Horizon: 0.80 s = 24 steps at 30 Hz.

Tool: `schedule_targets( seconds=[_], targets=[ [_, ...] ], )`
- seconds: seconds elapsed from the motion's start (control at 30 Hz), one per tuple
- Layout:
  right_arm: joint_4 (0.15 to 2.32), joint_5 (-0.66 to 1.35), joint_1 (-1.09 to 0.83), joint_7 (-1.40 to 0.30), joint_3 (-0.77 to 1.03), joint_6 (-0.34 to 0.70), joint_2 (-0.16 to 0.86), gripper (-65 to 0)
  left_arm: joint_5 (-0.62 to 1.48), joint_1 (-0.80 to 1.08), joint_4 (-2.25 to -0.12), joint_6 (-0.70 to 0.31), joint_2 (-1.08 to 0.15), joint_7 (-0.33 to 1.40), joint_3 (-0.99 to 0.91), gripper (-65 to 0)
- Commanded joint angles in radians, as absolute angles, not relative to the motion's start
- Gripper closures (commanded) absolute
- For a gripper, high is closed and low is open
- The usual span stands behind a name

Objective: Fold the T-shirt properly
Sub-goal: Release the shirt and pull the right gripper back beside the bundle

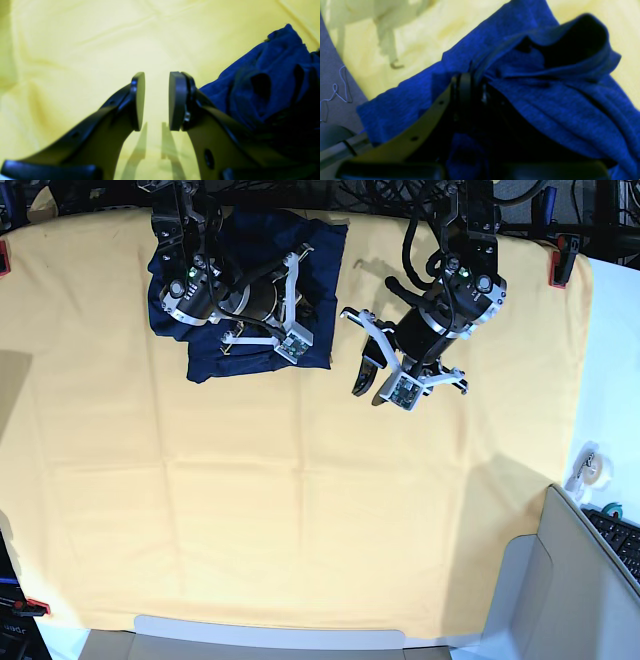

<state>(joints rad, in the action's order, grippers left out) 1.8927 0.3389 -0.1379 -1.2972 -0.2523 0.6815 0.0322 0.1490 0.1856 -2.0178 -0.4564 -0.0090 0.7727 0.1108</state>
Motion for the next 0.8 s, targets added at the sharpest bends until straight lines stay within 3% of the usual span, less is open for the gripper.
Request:
schedule_targets(
  seconds=[0.0, 0.2, 0.37, 0.63, 0.77],
  targets=[
    [1.903, 0.357, -0.128, -1.28, -0.254, 0.687, 0.028, -10.9, 0.162, 0.176, -2.04, -0.458, -0.007, 0.743, 0.104, -14.7],
    [1.913, 0.358, -0.127, -1.28, -0.254, 0.687, 0.028, -30.1, 0.162, 0.177, -2.04, -0.458, -0.007, 0.743, 0.102, -14.7],
    [1.971, 0.363, -0.114, -1.283, -0.254, 0.687, 0.03, -39.1, 0.162, 0.177, -2.04, -0.458, -0.007, 0.743, 0.102, -14.8],
    [2.02, 0.364, -0.113, -1.28, -0.24, 0.688, 0.018, -41.5, 0.162, 0.179, -2.04, -0.458, -0.005, 0.748, 0.102, -14.8],
    [2.04, 0.383, -0.117, -1.28, -0.081, 0.688, 0.019, -41.5, 0.162, 0.188, -2.038, -0.458, -0.008, 0.746, 0.102, -14.8]
  ],
)
